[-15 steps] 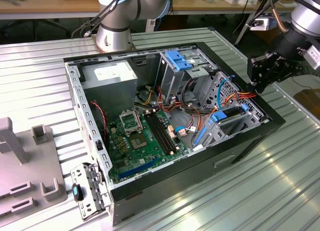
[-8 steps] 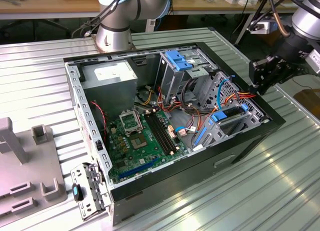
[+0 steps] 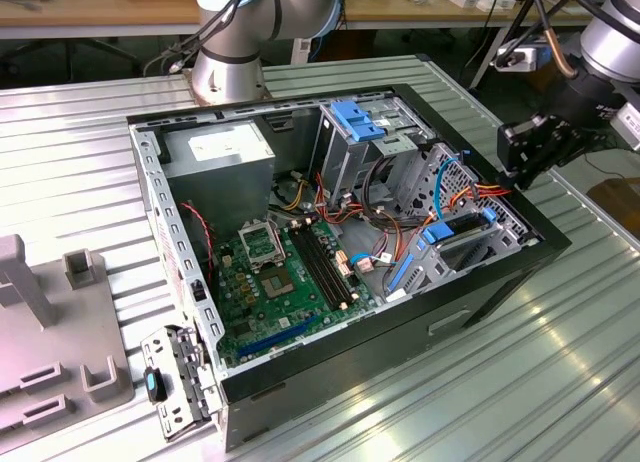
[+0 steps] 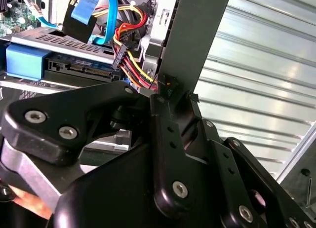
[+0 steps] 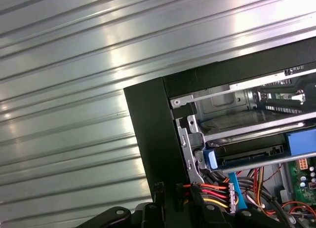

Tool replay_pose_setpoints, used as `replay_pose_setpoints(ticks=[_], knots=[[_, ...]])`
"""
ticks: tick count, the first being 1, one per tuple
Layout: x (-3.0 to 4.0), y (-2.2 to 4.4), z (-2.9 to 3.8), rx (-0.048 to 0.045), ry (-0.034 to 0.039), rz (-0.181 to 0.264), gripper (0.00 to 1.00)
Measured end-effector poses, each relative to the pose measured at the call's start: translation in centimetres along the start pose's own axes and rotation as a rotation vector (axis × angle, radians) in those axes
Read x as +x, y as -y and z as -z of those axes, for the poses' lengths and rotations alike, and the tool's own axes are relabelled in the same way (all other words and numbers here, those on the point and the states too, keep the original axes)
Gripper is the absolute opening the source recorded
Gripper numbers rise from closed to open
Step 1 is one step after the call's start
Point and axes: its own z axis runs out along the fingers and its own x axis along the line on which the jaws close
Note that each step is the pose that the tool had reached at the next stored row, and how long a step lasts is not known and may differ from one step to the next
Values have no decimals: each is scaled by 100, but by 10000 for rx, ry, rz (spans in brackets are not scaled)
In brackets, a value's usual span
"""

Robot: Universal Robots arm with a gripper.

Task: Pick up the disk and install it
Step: 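Insert the first disk wire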

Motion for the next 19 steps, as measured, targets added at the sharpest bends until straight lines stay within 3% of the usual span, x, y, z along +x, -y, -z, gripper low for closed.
replay_pose_setpoints(ticks=[4, 6, 10, 14, 19], knots=[[-2, -2, -16, 5, -34, 4, 31], [-3, -4, -31, 14, -95, 8, 17], [-2, -3, -19, 30, -94, 7, 17], [5, 13, 65, -59, -116, 0, 17], [0, 15, 71, -110, -138, -165, 17]])
